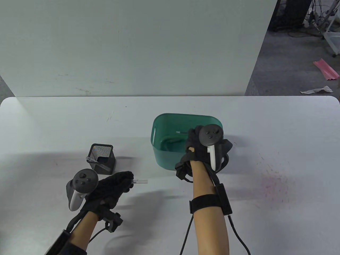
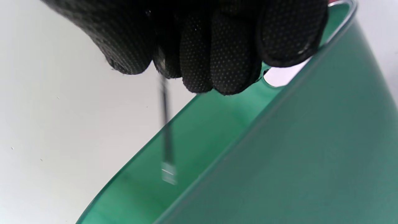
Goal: Disassemble pens into components
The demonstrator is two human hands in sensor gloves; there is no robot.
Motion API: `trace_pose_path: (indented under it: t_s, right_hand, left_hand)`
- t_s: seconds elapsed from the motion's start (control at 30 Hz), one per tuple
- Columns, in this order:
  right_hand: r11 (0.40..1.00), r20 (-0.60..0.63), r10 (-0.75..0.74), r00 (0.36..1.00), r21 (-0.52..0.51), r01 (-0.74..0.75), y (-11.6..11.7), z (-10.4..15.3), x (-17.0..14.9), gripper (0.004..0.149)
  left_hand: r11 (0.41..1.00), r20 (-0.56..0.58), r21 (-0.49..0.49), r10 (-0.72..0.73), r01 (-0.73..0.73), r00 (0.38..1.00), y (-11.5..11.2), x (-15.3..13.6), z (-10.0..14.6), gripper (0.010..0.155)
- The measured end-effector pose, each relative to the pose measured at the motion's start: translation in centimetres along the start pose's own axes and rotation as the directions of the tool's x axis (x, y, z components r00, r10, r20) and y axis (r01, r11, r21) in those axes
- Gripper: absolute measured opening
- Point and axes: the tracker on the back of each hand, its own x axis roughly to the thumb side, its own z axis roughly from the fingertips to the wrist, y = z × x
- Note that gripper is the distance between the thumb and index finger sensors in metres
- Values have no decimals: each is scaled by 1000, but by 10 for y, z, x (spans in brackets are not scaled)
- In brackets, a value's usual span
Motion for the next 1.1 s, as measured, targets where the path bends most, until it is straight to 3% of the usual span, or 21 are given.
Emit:
trace_pose_path:
  t_s: [0.1,0.33,0.5,0.67,0.93,1.1]
  right_hand:
    - [1000,29,-14,999,-2,14,-2,1,-9,47]
    - [999,239,-17,971,33,9,-18,15,-28,47]
    - [995,481,47,875,59,-86,-25,40,-42,49]
    - [954,604,151,782,119,-275,-16,65,-69,52]
    - [889,677,264,687,106,-445,3,78,-98,59]
    - [887,644,262,718,133,-443,6,79,-109,60]
  left_hand:
    - [1000,3,7,-8,8,1000,0,0,0,42]
    - [999,-3,33,-19,19,1000,3,1,1,42]
    - [998,-21,56,-26,27,999,6,-2,1,42]
    - [997,-42,63,-48,51,998,6,-5,1,43]
    - [995,-48,79,-57,60,997,5,-1,-1,43]
    - [985,22,78,-158,155,987,-2,16,2,44]
